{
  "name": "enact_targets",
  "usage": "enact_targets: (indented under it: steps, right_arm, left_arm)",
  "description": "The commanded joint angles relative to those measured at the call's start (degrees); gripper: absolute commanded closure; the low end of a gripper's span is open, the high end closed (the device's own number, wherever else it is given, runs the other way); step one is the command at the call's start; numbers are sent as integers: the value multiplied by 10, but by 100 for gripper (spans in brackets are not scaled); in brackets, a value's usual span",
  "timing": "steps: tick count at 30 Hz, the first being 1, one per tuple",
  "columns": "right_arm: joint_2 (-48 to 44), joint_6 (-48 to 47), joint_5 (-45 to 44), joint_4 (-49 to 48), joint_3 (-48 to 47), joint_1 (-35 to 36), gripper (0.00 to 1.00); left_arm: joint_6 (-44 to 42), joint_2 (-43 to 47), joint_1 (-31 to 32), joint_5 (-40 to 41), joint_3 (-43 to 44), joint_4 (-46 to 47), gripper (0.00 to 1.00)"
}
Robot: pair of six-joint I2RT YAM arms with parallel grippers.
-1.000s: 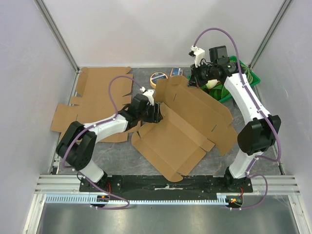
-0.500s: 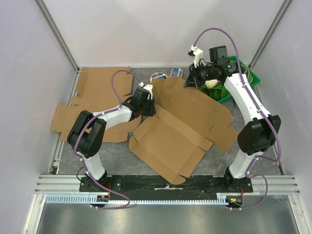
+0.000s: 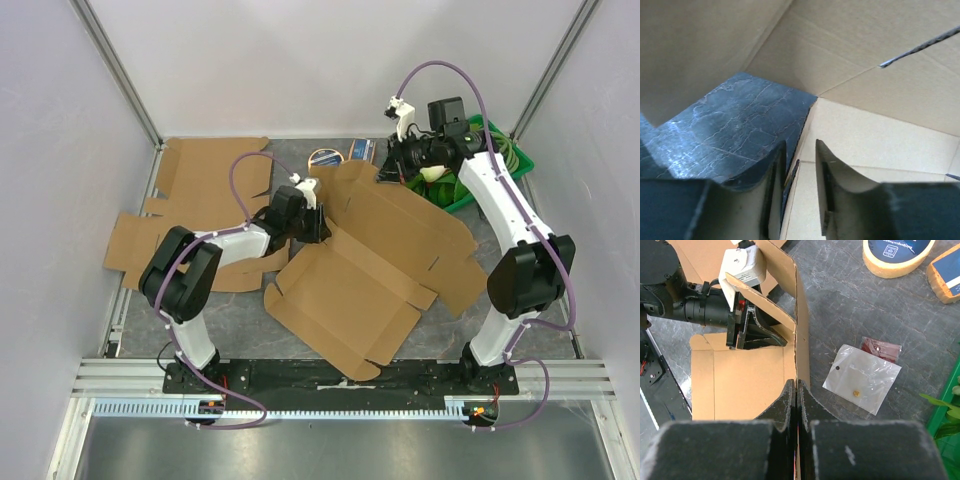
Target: Fold the paper box
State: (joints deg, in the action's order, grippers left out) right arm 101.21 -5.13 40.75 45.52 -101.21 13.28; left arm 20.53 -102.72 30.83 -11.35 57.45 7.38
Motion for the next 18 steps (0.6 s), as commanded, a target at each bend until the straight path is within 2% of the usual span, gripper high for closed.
enact_targets:
  steps: [1,5,8,9,13,16,17,18]
  right_arm:
    - [-26,18,20,-41,19,0,100]
    - [-32,44,1,-65,36,8,100]
    - [-37,36,-65,-64,39,39,100]
    - [-47,22,-121,-66,43,62,100]
    - [-86,-22,-242,-110,100,129,100]
    - [-118,-51,-289,-168,148,163,100]
    - [-125,-61,-300,-176,158,172,100]
    - [-137,-71,-315,-199,169,189,100]
  left_arm:
    - [-14,27,4,-20,-26,92,68]
    - [-45,70,46,43,-83,157,69]
    - [-22,79,68,43,-100,171,58]
    - [-12,77,69,42,-103,170,55]
    - [15,72,69,54,-115,169,55]
    - [28,79,69,55,-137,187,56]
    - [34,88,68,50,-144,196,54]
    - [37,95,68,46,-152,206,46]
